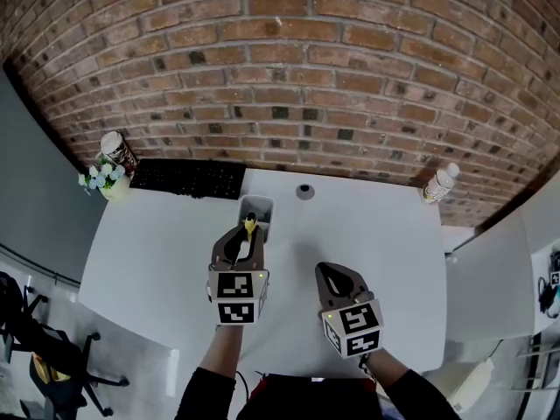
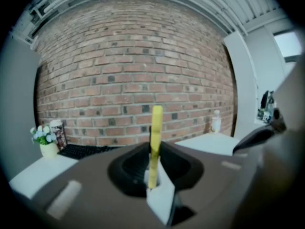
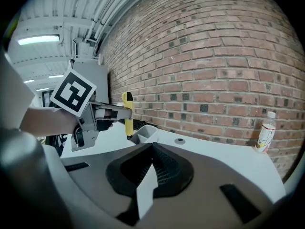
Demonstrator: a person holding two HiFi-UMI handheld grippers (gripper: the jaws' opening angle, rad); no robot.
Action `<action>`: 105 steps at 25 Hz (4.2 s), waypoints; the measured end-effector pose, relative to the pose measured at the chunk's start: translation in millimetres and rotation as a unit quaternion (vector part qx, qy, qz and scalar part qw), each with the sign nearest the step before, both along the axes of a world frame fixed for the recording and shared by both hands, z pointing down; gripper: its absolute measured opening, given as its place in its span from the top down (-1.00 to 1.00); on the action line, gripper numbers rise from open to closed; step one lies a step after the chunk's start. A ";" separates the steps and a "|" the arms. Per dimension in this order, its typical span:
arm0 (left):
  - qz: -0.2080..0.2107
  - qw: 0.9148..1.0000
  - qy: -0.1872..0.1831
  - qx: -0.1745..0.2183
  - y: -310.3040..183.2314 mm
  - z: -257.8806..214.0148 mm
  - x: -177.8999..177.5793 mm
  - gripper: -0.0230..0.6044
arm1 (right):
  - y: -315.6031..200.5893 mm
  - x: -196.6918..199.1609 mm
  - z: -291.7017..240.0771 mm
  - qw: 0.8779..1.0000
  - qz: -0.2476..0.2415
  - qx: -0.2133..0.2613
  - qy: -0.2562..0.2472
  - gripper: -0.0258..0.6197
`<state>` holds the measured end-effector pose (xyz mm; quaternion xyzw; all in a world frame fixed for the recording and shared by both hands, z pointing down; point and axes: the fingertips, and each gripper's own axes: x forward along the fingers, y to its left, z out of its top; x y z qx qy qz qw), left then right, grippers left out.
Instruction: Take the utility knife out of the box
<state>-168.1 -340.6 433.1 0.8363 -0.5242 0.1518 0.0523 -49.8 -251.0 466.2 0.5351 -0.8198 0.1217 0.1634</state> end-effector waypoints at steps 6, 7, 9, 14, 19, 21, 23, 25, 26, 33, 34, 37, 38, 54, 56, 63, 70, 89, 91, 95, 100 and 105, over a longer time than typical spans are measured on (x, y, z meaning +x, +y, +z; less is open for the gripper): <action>-0.006 1.000 0.005 0.007 17.4 -11.4 -5.5 0.70 | 5.7 2.3 -10.4 1.000 -0.004 0.016 0.001 0.90; -0.008 1.000 0.007 0.008 20.4 -13.2 -6.4 0.70 | 6.7 2.1 -11.5 1.000 -0.006 0.017 0.000 0.90; -0.013 1.000 0.012 0.008 26.7 -16.3 -8.4 0.70 | 8.6 1.2 -13.6 1.000 -0.010 0.021 -0.001 0.90; -0.027 0.999 0.023 -0.003 44.4 -13.5 -11.2 0.70 | 13.3 0.8 -15.8 0.999 -0.019 0.027 -0.001 0.90; -0.039 0.999 0.025 -0.011 58.5 -9.7 -11.5 0.70 | 14.8 2.7 -18.5 0.999 -0.030 0.033 -0.002 0.90; -0.042 0.999 0.024 -0.011 62.7 -9.6 -10.7 0.70 | 15.4 3.6 -20.4 0.999 -0.035 0.036 -0.002 0.90; -0.044 0.999 0.023 -0.011 67.0 -10.2 -9.9 0.70 | 16.9 4.2 -22.0 0.999 -0.039 0.038 -0.003 0.90; -0.048 0.999 0.023 -0.012 71.0 -11.1 -10.0 0.70 | 18.4 4.3 -24.0 0.998 -0.043 0.040 -0.003 0.90; -0.050 0.998 0.023 -0.011 72.9 -11.7 -10.2 0.70 | 19.2 4.2 -25.1 0.998 -0.046 0.041 -0.004 0.90; -0.064 0.998 0.022 -0.006 88.4 -14.7 -8.1 0.70 | 26.6 7.1 -30.3 0.997 -0.060 0.044 -0.010 0.90; -0.065 0.998 0.022 -0.007 91.0 -14.5 -7.6 0.70 | 28.0 7.2 -30.5 0.997 -0.062 0.044 -0.011 0.90; -0.069 0.997 0.020 -0.010 99.2 -11.6 -5.6 0.70 | 32.1 8.0 -30.3 0.997 -0.069 0.044 -0.012 0.90; -0.071 0.997 0.019 -0.012 102.3 -10.1 -4.8 0.70 | 33.3 8.5 -30.1 0.996 -0.071 0.043 -0.013 0.90; -0.109 0.993 0.020 -0.036 144.5 7.1 0.3 0.70 | 51.7 19.2 -26.6 0.993 -0.108 0.036 -0.008 0.90; -0.113 0.993 0.020 -0.041 150.8 10.2 2.4 0.70 | 54.5 21.6 -25.9 0.993 -0.112 0.035 -0.007 0.90; -0.126 0.991 0.020 -0.045 170.0 16.6 11.2 0.70 | 67.6 32.1 -21.3 0.992 -0.125 0.032 -0.008 0.90; -0.144 0.988 0.023 -0.052 189.1 20.2 21.9 0.70 | 80.6 44.2 -19.6 0.990 -0.139 0.027 -0.009 0.90; -0.165 0.985 0.025 -0.050 243.7 19.0 48.2 0.70 | 121.9 63.9 -26.4 0.984 -0.173 0.036 -0.013 0.90; -0.165 0.985 0.028 -0.048 249.8 17.6 53.2 0.70 | 127.2 65.6 -28.0 0.983 -0.177 0.037 -0.014 0.90; -0.169 0.984 0.030 -0.045 261.5 17.5 63.2 0.70 | 137.2 72.7 -29.2 0.982 -0.183 0.039 -0.022 0.90; -0.174 0.983 0.030 -0.041 273.9 14.6 75.5 0.70 | 149.3 83.5 -29.8 0.980 -0.191 0.040 -0.027 0.90; -0.179 0.983 0.030 -0.038 285.8 14.6 85.6 0.70 | 161.6 91.3 -28.6 0.979 -0.198 0.041 -0.029 0.90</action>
